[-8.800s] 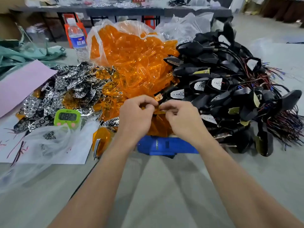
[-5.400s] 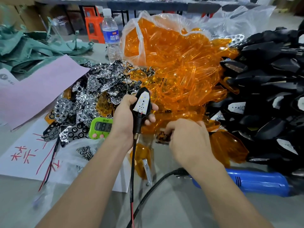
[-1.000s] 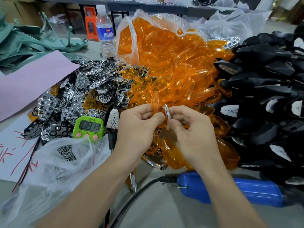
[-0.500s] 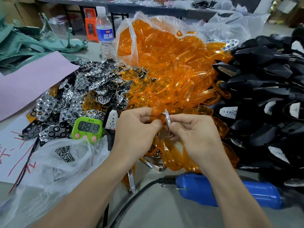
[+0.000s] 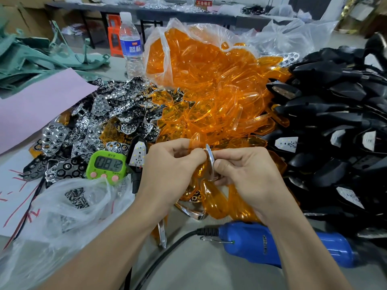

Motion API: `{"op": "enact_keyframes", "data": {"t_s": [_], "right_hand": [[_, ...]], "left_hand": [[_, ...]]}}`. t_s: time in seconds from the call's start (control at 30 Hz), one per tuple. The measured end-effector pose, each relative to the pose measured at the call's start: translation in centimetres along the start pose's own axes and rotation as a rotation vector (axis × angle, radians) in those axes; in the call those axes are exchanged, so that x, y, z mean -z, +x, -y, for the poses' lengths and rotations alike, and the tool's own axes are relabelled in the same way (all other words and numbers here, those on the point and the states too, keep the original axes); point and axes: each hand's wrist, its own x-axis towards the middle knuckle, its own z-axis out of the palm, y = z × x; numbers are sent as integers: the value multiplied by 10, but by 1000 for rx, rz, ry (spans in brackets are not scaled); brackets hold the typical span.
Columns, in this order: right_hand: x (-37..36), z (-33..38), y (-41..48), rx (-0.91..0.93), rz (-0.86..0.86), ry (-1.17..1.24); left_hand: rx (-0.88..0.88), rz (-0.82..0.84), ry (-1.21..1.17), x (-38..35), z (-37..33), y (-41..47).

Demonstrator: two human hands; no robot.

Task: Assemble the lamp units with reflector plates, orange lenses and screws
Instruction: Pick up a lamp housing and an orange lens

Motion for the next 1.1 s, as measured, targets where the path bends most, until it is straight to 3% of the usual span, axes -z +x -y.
{"op": "enact_keyframes", "data": {"t_s": [0.5, 0.67, 0.87, 0.97, 1.1], "right_hand": [[-17, 5, -10, 139, -107, -311], [-22, 6, -8, 105, -153, -208], [-23, 23, -10, -161, 25, 473], [-21, 23, -11, -114, -26, 461], [-24, 21, -13, -14, -134, 415]], "left_hand": [[68, -160, 20, -7, 7, 0], [122, -113, -245, 0, 2, 6], [211, 38, -607, 2, -4, 7], [196, 100, -651, -3, -5, 4], [74, 94, -499, -1, -7, 7]]}}
